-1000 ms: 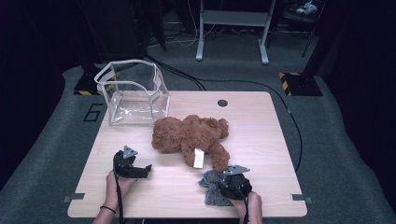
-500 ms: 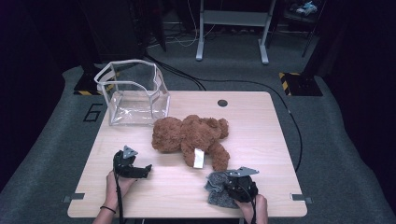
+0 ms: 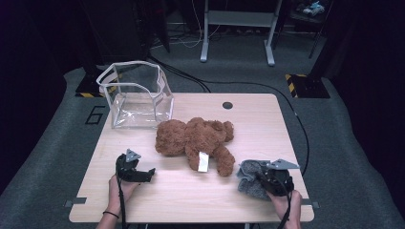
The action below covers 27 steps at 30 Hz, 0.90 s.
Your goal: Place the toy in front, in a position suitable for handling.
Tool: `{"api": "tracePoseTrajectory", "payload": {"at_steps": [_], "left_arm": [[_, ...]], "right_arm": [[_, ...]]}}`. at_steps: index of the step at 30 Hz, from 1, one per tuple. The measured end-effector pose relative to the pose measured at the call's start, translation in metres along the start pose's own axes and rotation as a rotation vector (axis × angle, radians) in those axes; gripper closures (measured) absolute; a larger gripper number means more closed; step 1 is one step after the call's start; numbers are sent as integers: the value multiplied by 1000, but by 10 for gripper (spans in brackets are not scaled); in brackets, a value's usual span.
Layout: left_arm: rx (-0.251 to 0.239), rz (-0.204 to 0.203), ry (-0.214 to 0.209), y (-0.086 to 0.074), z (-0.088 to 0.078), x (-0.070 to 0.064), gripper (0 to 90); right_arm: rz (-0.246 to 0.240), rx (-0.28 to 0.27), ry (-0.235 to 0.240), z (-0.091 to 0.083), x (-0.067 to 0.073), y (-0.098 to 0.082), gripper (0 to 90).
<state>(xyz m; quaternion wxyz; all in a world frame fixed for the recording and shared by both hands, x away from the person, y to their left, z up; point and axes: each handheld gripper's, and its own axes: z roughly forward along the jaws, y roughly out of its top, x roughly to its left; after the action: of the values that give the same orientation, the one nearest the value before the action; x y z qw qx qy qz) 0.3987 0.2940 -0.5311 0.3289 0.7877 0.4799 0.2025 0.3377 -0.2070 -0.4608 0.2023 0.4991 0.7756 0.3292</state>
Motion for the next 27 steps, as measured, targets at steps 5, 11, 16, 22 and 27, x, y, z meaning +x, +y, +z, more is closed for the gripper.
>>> {"api": "tracePoseTrajectory", "payload": {"at_steps": [5,11,16,22,27], "left_arm": [[-9,-11,1,0,1,-1,0],[-8,-10,1,0,0,-1,0],[-9,-11,1,0,1,-1,0],[-8,-11,1,0,0,-1,0],[-8,-10,1,0,0,-1,0]], "right_arm": [[37,0,-58,4,-25,8,739],[53,26,-93,20,-43,20,730],[75,72,-89,39,-50,23,697],[77,126,-98,59,-48,17,488],[92,128,-84,62,-48,15,187]]}}
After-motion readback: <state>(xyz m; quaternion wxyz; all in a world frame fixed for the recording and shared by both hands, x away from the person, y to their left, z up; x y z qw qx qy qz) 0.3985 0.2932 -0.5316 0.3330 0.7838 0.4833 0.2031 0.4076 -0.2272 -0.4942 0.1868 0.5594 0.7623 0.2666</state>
